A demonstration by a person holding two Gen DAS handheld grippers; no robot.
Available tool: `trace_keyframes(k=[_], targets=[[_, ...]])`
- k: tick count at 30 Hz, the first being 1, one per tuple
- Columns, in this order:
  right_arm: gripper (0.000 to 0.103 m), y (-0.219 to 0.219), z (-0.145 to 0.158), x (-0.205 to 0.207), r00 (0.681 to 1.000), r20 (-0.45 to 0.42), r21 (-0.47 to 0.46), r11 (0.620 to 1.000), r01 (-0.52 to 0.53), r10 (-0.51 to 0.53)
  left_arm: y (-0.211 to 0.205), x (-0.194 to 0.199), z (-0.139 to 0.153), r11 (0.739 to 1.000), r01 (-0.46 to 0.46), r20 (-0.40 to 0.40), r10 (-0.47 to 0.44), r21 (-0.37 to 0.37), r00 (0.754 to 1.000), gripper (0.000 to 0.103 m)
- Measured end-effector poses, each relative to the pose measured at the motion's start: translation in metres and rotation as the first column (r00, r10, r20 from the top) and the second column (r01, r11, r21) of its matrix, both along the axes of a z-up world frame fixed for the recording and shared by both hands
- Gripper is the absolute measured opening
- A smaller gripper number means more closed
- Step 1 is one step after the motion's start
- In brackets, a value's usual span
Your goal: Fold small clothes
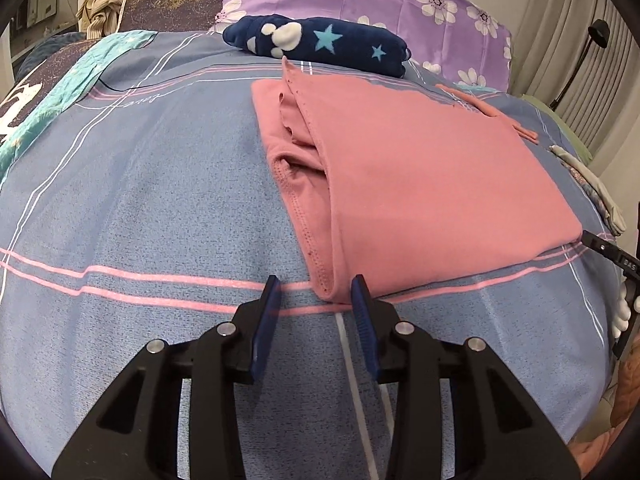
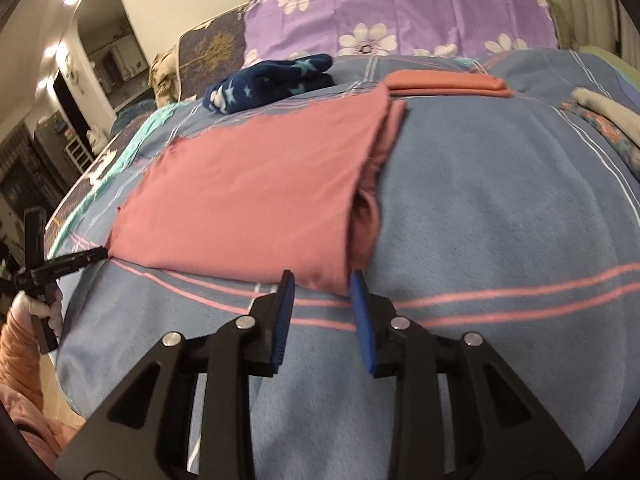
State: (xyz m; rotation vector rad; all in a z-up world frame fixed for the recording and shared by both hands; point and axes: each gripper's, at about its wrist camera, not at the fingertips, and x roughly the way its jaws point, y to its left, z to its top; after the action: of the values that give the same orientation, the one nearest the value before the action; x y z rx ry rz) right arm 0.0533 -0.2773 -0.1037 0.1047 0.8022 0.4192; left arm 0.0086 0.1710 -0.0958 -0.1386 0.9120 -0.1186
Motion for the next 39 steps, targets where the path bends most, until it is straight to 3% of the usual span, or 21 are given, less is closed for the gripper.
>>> trace_keyframes(k=[2,3,5,8,10,17,22,25,28,31,33,36,39], targets=[[0.027,0.003,-0.007,0.005,1.0,-0.024,-0.018,1.0,-0.008,0.008,0.0,-0.001,-0.001,1.0,-0.002,0.004,0.002,-0.006,1.0,0.038],[0.011,0.005,-0.01,0.007,0.999,-0.032,-0.056,0.998,-0.008,0.006,0.001,-0.001,-0.001,1.0,-0.003,0.006,0.003,-0.01,1.0,0.038],[0.009,0.008,-0.007,0.004,0.999,-0.02,-0.122,0.992,-0.041,0.039,0.001,-0.001,-0.002,1.0,-0.002,0.009,0.002,-0.011,1.0,0.038],[0.005,0.011,-0.003,-0.007,0.995,0.015,-0.298,0.95,-0.093,0.102,-0.002,-0.001,-0.003,1.0,0.008,0.011,-0.009,0.018,1.0,0.039],[0.0,0.005,-0.008,-0.006,0.998,0.0,-0.351,0.935,-0.055,0.059,-0.004,0.0,-0.003,0.999,0.011,0.012,-0.012,0.031,1.0,0.039],[0.002,-0.02,0.003,-0.01,1.0,0.019,-0.193,0.981,0.025,-0.022,-0.002,-0.002,-0.003,1.0,0.008,0.019,-0.008,0.019,1.0,0.039],[0.008,-0.011,0.007,0.001,0.999,0.017,-0.145,0.989,0.031,-0.028,-0.001,-0.003,0.001,1.0,-0.007,0.016,0.007,0.023,1.0,0.039],[0.012,-0.018,0.009,0.016,0.999,-0.008,-0.114,0.992,0.052,-0.053,-0.009,-0.008,0.019,0.999,-0.008,0.041,0.007,0.035,0.999,0.034],[0.013,-0.036,0.014,0.04,0.993,-0.046,-0.069,0.992,0.109,-0.112,-0.04,-0.013,0.051,0.995,0.082,0.124,-0.089,0.06,0.988,0.034],[0.015,-0.052,0.017,0.066,0.986,-0.089,-0.024,0.99,0.142,-0.144,-0.092,-0.004,0.069,0.968,0.252,0.138,-0.25,-0.002,0.958,0.034],[0.015,-0.058,0.019,0.088,0.983,-0.117,-0.002,0.99,0.141,-0.14,-0.143,0.007,0.068,0.923,0.384,0.112,-0.379,-0.028,0.919,0.034],[0.015,-0.061,0.022,0.119,0.982,-0.153,0.038,0.992,0.12,-0.113,-0.219,0.018,0.06,0.852,0.523,0.082,-0.523,0.022,0.848,0.039],[0.017,-0.059,0.023,0.144,0.98,-0.175,0.056,0.993,0.101,-0.09,-0.28,0.026,0.047,0.802,0.591,0.067,-0.596,0.08,0.8,0.049]])
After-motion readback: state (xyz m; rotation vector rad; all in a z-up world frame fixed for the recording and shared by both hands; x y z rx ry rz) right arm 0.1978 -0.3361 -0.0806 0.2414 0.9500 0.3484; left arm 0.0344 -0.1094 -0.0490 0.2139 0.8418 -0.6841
